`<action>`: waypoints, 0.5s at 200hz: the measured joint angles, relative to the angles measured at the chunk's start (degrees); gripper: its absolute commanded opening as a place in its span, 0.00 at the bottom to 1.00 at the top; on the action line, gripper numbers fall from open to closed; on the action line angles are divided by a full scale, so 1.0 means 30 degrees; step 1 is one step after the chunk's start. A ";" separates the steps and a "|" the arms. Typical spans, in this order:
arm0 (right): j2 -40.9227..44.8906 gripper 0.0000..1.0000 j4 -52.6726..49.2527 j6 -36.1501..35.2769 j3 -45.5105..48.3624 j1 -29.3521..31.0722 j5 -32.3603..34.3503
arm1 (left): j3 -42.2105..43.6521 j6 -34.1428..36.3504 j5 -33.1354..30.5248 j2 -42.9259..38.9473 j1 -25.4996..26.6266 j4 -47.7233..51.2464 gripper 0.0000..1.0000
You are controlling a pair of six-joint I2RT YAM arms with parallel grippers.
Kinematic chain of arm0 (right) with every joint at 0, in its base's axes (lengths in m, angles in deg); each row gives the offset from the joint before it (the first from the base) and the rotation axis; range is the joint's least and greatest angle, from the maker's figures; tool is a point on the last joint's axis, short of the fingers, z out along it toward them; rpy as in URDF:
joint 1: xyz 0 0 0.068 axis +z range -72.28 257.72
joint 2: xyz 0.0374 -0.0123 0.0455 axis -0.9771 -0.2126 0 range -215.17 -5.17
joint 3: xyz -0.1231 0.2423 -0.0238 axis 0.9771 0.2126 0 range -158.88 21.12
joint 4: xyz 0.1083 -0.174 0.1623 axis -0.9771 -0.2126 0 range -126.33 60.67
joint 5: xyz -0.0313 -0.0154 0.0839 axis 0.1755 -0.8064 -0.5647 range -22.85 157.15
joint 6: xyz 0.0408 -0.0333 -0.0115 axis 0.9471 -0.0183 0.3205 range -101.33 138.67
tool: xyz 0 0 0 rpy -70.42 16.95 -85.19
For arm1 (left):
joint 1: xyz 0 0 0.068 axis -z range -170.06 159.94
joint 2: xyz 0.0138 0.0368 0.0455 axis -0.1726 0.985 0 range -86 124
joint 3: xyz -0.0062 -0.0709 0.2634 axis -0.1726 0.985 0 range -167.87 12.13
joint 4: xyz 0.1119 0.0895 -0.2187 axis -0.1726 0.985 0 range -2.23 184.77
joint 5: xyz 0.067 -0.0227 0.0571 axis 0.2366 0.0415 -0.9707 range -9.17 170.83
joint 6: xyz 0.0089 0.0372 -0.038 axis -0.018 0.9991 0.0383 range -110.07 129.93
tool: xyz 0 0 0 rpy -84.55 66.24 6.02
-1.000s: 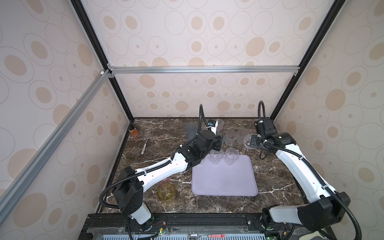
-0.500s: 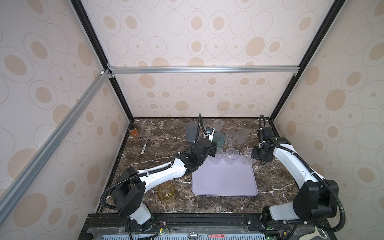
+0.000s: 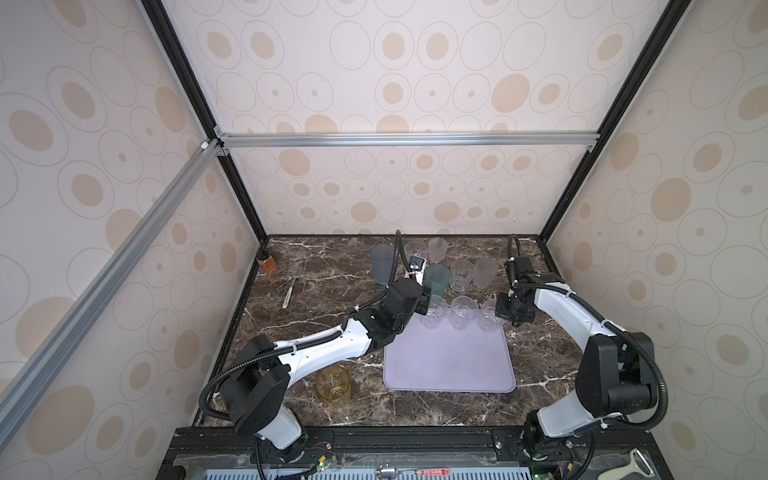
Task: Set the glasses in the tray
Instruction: 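Lower the fourth glass onto the tray with the right gripper while the left withdraws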
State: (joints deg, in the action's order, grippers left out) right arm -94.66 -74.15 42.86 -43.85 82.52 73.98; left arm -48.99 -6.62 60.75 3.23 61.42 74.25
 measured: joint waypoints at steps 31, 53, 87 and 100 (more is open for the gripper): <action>-0.0503 0.00 0.0350 -0.0022 -0.0015 0.0000 -0.0015 | 0.0168 0.0000 -0.0175 -0.0102 -0.0007 -0.0058 0.50; -0.0590 0.00 0.0561 -0.0036 -0.0022 0.0000 0.0000 | 0.0204 -0.0007 -0.0277 -0.0153 -0.0015 -0.0073 0.50; -0.0685 0.00 0.0809 -0.0095 -0.0051 0.0015 0.0051 | 0.0219 -0.0007 -0.0299 -0.0175 -0.0022 -0.0095 0.50; -0.0743 0.00 0.0911 -0.0153 -0.0087 0.0080 0.0160 | 0.0219 -0.0007 -0.0299 -0.0175 -0.0022 -0.0117 0.50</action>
State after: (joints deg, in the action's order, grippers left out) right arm -96.89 -71.42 42.40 -44.11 82.76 74.46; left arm -48.34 -6.64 59.85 2.70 61.36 73.90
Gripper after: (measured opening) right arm 0.057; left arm 0.500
